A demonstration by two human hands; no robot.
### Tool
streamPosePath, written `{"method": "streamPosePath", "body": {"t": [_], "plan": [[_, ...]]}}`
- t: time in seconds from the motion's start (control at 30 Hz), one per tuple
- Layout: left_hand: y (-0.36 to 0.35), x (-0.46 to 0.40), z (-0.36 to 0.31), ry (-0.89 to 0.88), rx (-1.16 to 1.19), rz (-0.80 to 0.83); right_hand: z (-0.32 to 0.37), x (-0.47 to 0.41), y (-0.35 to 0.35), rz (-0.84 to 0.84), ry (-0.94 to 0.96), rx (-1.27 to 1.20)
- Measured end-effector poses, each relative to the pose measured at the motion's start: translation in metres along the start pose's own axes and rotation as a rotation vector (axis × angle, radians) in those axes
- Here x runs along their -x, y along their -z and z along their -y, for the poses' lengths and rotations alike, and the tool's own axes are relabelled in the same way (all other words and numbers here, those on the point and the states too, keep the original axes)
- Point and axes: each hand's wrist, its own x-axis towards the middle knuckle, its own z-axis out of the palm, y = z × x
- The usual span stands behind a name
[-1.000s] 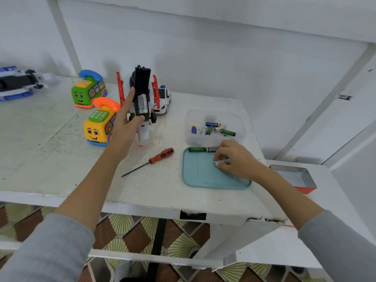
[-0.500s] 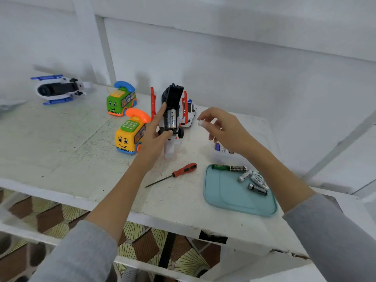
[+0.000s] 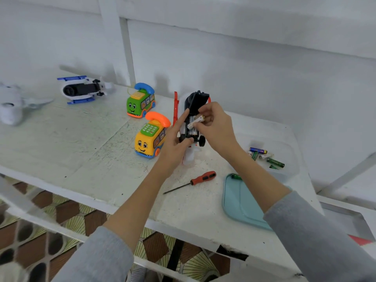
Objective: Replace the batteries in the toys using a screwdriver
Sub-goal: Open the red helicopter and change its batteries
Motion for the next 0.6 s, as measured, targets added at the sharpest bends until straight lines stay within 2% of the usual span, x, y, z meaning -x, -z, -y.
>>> {"method": "streamPosePath", "body": {"t": [0.17,0.33,0.6], "plan": [[-0.001,-0.001,-0.003,0.001,0.019,0.006,-0.002,-0.005,-0.009,-0.088,0.0,-0.068],[0.0,-0.002,-0.002,0.006,0.023,0.008,-0.012,-0.004,-0.017,-0.131,0.203,0.118],[0.0,0.0,-0.006,0.002,0.056,0.009,-0.021,-0.01,-0.015,-0.075,0.278,0.177]]}}
